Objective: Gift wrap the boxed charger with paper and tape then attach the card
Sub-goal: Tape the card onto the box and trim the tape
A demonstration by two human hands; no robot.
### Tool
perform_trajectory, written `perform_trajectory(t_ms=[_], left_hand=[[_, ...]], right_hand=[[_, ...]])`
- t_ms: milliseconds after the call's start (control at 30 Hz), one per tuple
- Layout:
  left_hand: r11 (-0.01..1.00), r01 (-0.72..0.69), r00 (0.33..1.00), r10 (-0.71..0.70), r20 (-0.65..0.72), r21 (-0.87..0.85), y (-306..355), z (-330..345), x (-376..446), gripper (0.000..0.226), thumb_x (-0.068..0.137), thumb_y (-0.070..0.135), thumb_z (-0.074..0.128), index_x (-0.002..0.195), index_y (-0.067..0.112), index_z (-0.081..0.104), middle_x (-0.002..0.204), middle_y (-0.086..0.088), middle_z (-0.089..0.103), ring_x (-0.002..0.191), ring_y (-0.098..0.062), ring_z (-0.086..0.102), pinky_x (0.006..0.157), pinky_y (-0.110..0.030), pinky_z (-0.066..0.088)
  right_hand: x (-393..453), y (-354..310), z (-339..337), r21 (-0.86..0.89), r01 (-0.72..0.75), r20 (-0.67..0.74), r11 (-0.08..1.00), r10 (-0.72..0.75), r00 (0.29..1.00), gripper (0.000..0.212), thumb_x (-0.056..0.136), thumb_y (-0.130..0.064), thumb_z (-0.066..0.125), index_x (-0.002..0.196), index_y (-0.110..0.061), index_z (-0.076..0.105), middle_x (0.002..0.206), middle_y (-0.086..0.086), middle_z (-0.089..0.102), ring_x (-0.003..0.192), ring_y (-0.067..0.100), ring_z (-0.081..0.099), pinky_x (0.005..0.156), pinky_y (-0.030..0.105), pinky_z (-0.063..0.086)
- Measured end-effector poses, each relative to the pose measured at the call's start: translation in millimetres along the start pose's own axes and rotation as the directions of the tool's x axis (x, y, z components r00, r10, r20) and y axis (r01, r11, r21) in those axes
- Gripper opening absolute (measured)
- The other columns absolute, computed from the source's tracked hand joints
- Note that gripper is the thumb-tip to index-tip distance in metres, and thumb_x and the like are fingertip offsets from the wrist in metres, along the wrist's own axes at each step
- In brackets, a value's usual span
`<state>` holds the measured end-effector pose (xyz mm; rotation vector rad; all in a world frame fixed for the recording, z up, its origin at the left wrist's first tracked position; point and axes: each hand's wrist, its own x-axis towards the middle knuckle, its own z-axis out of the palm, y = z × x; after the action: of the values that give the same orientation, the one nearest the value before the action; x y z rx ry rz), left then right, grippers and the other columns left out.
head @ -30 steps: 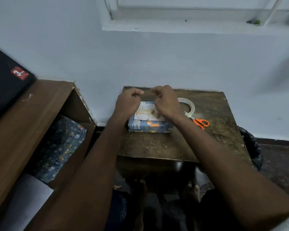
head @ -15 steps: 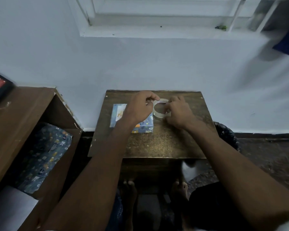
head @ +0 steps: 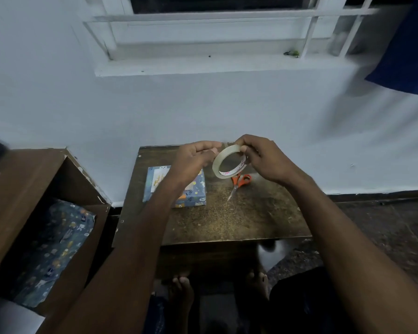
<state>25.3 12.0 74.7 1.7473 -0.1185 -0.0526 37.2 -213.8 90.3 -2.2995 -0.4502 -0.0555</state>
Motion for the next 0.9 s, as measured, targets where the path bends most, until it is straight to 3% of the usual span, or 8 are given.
perform_trajectory(t_ms=[133,267,333,467,567,633,733,900], left_hand=[[0.989,0.051,0.999,-0.05,0.011,-0.138,8,8,-10,0.022,0.103,0.013,0.066,0.12,0.011,0.08,0.089,0.007,0.08,0.07,0.002,0.066,0.066,-0.014,0.05],[0.955,0.136,0.988,-0.149,-0.029,-0.263,9,11,-12,0.021,0.098,0.022,0.074,0.115,0.014,0.082,0.094,-0.006,0.078,0.074,-0.011,0.065,0.075,-0.029,0.055],[0.94,0.158,0.981,-0.185,-0.06,-0.302,10,12,-14,0.019,0.096,0.021,0.076,0.112,0.014,0.083,0.09,-0.01,0.075,0.069,-0.012,0.061,0.07,-0.028,0.052],[0.941,0.152,0.975,-0.193,-0.11,-0.303,12,13,-15,0.012,0.095,0.02,0.078,0.103,0.012,0.083,0.074,0.001,0.075,0.058,-0.005,0.062,0.062,-0.022,0.052],[0.943,0.121,0.97,-0.179,-0.166,-0.311,11,13,-14,0.011,0.094,0.02,0.08,0.098,0.01,0.083,0.08,-0.004,0.079,0.066,-0.01,0.07,0.066,-0.027,0.056],[0.964,0.062,0.966,-0.123,-0.226,-0.259,8,10,-13,0.013,0.093,0.023,0.082,0.094,0.011,0.084,0.087,-0.007,0.081,0.074,-0.014,0.074,0.072,-0.032,0.058],[0.995,-0.093,0.944,0.081,-0.319,-0.021,6,4,-11,0.014,0.091,0.025,0.084,0.085,0.012,0.083,0.094,-0.003,0.078,0.082,-0.012,0.074,0.075,-0.032,0.059],[0.97,-0.204,0.881,0.24,-0.407,0.13,7,6,-11,0.014,0.092,0.019,0.083,0.086,0.006,0.082,0.104,-0.005,0.069,0.089,0.004,0.067,0.078,-0.01,0.05]], right_hand=[[-2,-7,1,0.087,0.012,0.014,0.996,-0.013,1.0,0.028,0.108,-0.01,0.045,0.106,-0.023,0.069,0.095,-0.012,0.07,0.094,0.018,0.067,0.089,0.054,0.056],[-5,-16,4,0.153,0.043,0.047,0.987,-0.05,0.998,0.03,0.109,-0.006,0.043,0.104,-0.021,0.069,0.089,-0.006,0.068,0.093,0.024,0.065,0.089,0.053,0.057],[-6,-20,6,0.171,0.06,0.065,0.984,-0.072,0.995,0.029,0.109,-0.006,0.042,0.104,-0.018,0.068,0.09,0.0,0.068,0.092,0.025,0.065,0.087,0.052,0.055],[-6,-22,10,0.219,0.06,0.089,0.974,-0.081,0.993,0.026,0.109,-0.005,0.043,0.103,-0.013,0.066,0.092,0.006,0.067,0.085,0.015,0.061,0.081,0.044,0.054],[-7,-22,11,0.278,0.018,0.149,0.96,-0.061,0.987,0.012,0.107,-0.016,0.056,0.11,-0.019,0.067,0.099,0.005,0.07,0.092,0.021,0.067,0.083,0.04,0.055],[-7,-23,14,0.27,0.057,0.15,0.961,-0.101,0.984,0.012,0.101,-0.018,0.068,0.112,-0.021,0.068,0.101,-0.003,0.073,0.096,0.022,0.069,0.084,0.037,0.056],[-9,-28,20,0.236,0.064,0.166,0.97,-0.105,0.981,0.016,0.104,-0.012,0.063,0.096,-0.023,0.07,0.081,-0.005,0.073,0.075,0.015,0.07,0.071,0.033,0.055],[-9,-32,29,0.261,-0.038,0.268,0.965,-0.034,0.963,0.02,0.107,-0.005,0.054,0.091,-0.011,0.065,0.068,-0.008,0.069,0.062,0.008,0.065,0.058,0.018,0.048]])
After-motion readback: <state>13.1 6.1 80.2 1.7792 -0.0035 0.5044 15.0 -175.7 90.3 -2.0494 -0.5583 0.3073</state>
